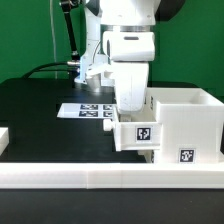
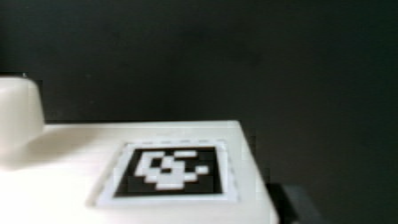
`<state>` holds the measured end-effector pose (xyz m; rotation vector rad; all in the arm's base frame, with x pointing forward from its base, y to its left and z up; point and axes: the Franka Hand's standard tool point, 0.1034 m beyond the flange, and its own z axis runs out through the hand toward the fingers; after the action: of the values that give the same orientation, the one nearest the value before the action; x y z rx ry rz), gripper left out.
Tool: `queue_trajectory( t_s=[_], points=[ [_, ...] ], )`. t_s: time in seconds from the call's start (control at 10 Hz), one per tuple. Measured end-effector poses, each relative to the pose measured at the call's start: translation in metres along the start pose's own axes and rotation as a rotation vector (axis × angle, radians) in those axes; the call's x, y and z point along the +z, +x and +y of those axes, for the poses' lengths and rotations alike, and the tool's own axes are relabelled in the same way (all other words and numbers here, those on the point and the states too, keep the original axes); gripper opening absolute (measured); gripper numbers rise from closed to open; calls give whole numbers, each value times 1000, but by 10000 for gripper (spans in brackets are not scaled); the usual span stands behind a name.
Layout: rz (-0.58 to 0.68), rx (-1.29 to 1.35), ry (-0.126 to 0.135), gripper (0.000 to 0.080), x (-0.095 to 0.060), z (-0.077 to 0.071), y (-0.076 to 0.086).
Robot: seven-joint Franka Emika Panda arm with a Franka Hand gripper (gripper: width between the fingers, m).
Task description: Assemble drawer
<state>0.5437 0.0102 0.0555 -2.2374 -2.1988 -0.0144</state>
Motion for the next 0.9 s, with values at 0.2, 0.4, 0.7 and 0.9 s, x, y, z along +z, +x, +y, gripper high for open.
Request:
queue_trajectory(
  t_s=[0.2,0.4,0.7,0.9],
  points=[
    [-13,5,0,494,-16,2,-3],
    [-26,20,8,599,-32,4,-2],
    [-47,27,5,646,-59,15,-13],
    [-51,4,-6,649,-63,24,-32]
  ],
)
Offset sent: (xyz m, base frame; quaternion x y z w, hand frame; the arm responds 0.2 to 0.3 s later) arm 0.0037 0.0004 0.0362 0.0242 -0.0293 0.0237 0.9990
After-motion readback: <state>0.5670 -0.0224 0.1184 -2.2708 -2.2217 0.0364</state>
